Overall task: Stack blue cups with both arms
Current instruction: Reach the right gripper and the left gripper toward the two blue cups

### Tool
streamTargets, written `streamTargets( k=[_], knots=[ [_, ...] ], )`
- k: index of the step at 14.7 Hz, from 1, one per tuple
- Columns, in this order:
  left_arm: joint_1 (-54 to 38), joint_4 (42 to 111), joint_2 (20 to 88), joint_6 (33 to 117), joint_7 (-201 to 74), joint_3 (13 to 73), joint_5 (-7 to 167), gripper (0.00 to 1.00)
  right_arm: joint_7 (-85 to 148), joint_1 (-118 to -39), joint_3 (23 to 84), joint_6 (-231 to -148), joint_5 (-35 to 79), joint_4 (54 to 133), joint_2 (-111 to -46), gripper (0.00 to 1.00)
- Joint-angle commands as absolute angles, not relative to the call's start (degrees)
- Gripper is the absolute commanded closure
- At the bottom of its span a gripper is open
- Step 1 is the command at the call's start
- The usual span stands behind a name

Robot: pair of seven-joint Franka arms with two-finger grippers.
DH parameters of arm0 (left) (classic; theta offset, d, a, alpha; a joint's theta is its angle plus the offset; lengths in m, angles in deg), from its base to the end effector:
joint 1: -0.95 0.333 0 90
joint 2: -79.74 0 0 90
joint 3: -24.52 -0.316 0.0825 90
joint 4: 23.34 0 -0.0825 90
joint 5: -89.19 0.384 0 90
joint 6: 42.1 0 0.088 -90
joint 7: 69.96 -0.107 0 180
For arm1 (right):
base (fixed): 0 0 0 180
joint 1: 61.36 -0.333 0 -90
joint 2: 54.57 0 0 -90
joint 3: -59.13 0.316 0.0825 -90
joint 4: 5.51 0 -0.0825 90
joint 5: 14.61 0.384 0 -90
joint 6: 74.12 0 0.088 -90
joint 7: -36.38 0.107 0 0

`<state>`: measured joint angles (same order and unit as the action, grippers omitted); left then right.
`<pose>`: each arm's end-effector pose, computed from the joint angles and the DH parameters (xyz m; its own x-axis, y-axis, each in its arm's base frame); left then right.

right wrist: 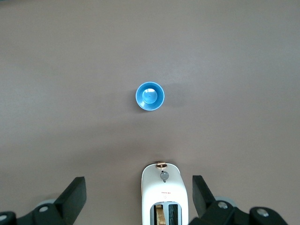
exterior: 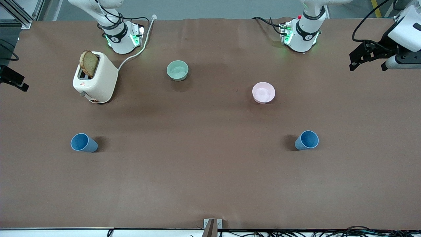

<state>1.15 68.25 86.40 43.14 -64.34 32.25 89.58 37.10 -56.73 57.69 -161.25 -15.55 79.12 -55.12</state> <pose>0.5045 -0.0707 0.6655 0.9995 -0.0320 0.0065 -0.0318 -0.9993 -0.0218 0.5495 -0.0602 0.6587 0.9923 -0.1190 0.0342 -0.1196 -0.9927 0.0162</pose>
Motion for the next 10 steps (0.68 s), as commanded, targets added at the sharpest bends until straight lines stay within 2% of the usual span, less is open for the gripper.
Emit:
streamTargets(
  k=[1,4,7,10],
  knots=[
    [1.48,66.75,85.89,41.75,-65.48,32.34,89.45,0.00,36.64,-56.35,57.81,-160.69,-15.75,78.51,-55.36,0.00],
    [1.66,66.66,85.55,42.01,-65.30,32.26,89.63,0.00,36.64,-56.35,57.81,-160.69,-15.75,78.51,-55.36,0.00],
    [1.66,62.98,78.28,43.06,-65.39,30.86,89.54,0.00,36.64,-56.35,57.81,-160.69,-15.75,78.51,-55.36,0.00],
    [1.57,64.71,72.99,51.39,-64.17,30.68,89.63,0.00,36.56,-56.26,57.81,-160.87,-15.75,78.69,-55.45,0.00]
  ],
)
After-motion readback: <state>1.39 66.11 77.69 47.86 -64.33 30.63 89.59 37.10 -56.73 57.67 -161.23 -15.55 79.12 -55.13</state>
